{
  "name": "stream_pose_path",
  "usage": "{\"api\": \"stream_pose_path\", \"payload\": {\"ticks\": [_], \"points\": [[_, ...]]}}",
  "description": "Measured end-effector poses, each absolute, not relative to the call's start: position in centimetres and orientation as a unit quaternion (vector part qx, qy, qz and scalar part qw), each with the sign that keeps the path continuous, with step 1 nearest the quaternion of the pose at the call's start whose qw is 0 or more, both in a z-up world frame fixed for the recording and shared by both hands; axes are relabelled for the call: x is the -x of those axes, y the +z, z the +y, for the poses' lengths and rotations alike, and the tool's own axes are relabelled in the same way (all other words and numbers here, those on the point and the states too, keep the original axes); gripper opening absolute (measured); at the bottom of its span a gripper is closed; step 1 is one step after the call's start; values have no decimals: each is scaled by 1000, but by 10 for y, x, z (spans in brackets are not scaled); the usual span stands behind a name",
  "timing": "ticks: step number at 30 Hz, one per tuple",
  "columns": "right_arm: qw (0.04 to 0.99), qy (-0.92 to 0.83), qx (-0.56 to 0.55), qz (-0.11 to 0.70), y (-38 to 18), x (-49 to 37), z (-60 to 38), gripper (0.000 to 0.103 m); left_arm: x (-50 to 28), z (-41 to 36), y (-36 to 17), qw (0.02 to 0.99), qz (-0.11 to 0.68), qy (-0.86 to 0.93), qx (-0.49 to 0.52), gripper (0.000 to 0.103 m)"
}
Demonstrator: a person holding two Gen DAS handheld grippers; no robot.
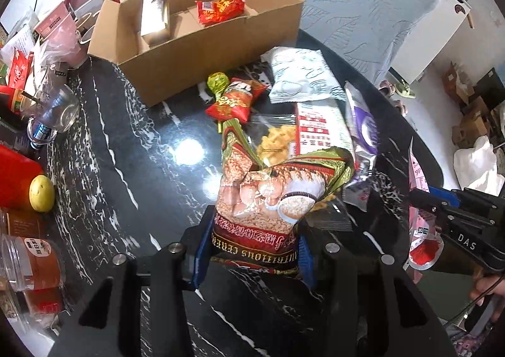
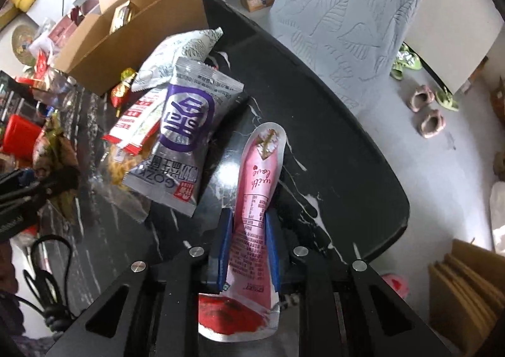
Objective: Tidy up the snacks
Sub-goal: 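Lift both held snacks and carry them toward the cardboard box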
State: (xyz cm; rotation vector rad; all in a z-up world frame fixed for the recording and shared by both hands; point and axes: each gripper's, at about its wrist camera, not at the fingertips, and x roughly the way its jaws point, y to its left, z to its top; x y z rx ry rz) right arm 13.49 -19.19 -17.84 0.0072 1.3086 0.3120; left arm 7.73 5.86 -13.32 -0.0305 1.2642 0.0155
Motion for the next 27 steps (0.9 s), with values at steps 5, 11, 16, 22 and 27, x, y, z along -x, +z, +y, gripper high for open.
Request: {"api": "stream_pose_path", "payload": {"ticks": [5, 11, 16, 22, 27], "points": [[785, 162, 8, 598, -161, -130, -183, 21, -74, 51, -128, 807, 590, 4, 17, 45], [791, 194, 21, 579, -133, -125, -170, 21, -69, 43, -114, 814, 581, 1, 15, 45], [787, 225, 25, 574, -116, -122, -156, 21, -66, 42, -104, 819, 574, 2, 19, 45], [783, 263, 36, 563, -99, -123, -138, 21, -64, 43, -89, 828, 560, 3, 18, 45], [779, 290, 31, 556, -85, -135, -124, 21, -66, 48, -74, 837, 546, 12, 21, 45]]}}
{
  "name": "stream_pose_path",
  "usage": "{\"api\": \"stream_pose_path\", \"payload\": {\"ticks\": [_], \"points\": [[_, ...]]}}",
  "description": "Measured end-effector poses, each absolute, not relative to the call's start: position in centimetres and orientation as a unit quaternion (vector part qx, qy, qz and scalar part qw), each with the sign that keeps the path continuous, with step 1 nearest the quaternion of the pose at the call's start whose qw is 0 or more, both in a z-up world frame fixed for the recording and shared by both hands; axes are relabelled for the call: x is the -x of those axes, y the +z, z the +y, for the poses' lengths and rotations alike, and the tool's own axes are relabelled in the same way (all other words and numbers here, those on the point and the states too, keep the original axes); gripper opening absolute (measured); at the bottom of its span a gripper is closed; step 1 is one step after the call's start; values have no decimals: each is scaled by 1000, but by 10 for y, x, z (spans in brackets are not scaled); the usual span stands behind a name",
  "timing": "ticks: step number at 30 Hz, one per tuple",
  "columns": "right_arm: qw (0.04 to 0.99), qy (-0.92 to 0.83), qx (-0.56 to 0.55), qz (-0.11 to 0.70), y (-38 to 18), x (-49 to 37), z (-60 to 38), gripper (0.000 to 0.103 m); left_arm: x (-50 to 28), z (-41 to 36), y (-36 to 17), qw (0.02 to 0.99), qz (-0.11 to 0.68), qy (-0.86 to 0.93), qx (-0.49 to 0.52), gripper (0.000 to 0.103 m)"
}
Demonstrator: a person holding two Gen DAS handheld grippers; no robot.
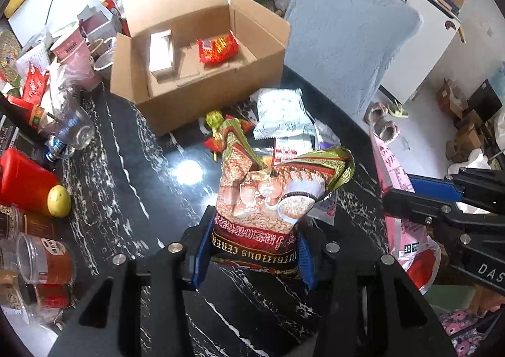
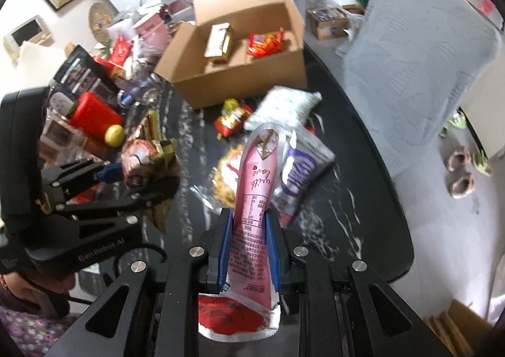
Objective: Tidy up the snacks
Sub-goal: 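Lift both held snacks and carry them toward the cardboard box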
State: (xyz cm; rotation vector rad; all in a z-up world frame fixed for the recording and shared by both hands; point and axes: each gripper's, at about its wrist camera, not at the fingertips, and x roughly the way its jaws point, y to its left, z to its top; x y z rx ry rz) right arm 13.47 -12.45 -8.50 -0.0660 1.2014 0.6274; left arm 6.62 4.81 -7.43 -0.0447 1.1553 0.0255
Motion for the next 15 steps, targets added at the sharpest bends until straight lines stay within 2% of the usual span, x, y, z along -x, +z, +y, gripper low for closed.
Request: {"api": "stream_pose_path", "payload": {"ticks": [15], "points": [[782, 352, 36, 513, -42, -184, -91, 21, -101, 76, -30, 867, 492, 55, 51, 45]]}}
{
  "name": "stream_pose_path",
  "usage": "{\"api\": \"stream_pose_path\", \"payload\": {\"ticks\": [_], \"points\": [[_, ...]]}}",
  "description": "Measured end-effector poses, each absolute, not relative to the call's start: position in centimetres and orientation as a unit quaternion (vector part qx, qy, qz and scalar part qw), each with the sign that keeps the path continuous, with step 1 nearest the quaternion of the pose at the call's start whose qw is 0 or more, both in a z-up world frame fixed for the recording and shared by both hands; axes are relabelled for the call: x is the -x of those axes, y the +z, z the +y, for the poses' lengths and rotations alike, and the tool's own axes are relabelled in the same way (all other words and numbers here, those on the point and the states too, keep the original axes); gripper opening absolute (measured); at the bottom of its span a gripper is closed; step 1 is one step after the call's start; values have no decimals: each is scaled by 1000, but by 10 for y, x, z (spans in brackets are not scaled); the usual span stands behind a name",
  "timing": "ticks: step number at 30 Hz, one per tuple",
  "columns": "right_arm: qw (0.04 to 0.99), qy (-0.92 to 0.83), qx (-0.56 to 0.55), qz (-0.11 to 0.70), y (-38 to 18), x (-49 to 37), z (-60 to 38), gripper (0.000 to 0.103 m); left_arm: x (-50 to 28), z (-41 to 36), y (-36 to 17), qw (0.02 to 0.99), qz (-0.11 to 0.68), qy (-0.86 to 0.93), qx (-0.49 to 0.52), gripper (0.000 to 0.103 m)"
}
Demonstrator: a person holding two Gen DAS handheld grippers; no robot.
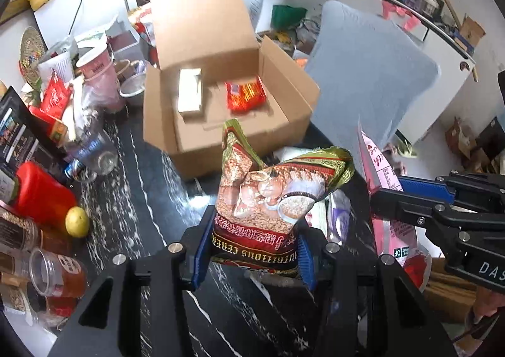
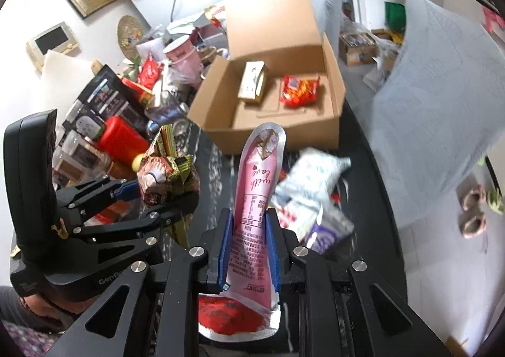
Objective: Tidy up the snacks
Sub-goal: 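Lift both held snacks and carry them toward the cardboard box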
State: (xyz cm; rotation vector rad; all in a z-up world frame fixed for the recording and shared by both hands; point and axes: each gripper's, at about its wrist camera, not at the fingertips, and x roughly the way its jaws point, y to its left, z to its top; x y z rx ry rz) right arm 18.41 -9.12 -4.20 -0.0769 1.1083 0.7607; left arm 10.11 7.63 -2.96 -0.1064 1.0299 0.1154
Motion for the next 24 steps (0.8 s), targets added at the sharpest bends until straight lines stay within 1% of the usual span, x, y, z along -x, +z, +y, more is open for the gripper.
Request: {"api": "stream_pose_path", "payload": {"ticks": [14, 24], "points": [[797, 375, 44, 472, -11, -241, -63, 21, -156, 107, 1, 888, 453, 67, 42, 45], [800, 387, 48, 455, -10, -292, -30, 21, -202, 131, -3, 888, 451, 79, 41, 45]]}}
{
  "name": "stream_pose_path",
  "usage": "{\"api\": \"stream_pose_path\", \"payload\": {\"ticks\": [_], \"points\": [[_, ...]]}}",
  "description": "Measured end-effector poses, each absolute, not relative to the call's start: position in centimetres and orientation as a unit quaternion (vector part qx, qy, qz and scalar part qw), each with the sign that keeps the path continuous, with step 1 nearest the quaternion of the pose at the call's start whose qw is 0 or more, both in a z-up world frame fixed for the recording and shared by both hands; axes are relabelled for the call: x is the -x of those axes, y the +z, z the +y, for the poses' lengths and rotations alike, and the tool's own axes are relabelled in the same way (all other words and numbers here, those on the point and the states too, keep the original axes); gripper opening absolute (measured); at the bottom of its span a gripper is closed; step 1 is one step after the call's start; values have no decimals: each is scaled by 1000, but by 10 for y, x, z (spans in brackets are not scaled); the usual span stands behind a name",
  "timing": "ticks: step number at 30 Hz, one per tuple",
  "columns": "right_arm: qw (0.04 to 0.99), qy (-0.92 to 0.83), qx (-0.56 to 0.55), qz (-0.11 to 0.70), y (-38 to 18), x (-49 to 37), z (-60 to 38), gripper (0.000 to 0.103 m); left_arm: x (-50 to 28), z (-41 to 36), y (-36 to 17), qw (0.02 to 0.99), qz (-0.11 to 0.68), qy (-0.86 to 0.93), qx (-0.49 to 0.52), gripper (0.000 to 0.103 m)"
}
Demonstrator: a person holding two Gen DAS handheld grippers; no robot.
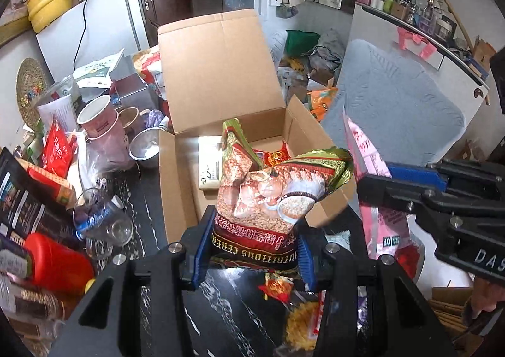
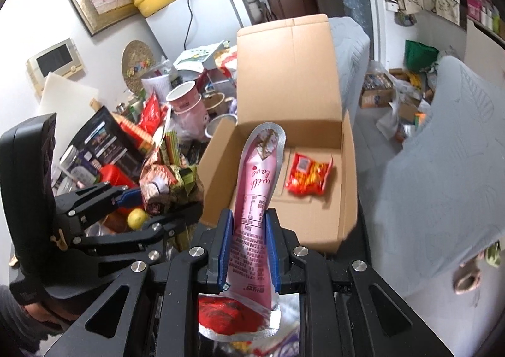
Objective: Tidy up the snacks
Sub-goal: 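Lift both held snacks and carry them toward the cardboard box, then lower the cereal bag and pink pouch into the box and open both tools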
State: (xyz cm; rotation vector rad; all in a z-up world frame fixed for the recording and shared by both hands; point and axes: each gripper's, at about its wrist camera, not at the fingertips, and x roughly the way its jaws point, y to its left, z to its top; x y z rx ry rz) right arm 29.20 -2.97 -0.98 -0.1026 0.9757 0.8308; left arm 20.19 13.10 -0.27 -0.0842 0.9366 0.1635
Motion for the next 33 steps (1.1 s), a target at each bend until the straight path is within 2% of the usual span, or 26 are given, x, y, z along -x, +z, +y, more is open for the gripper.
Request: {"api": "stream_pose_path", "payload": {"ticks": [17, 33], "points": [[791, 378, 56, 478, -64, -365, 13, 21, -262, 174, -59, 861, 494, 109, 62, 45], [774, 370, 89, 507, -125, -389, 44, 21, -283, 189, -110, 838, 532, 115, 49, 45]]}}
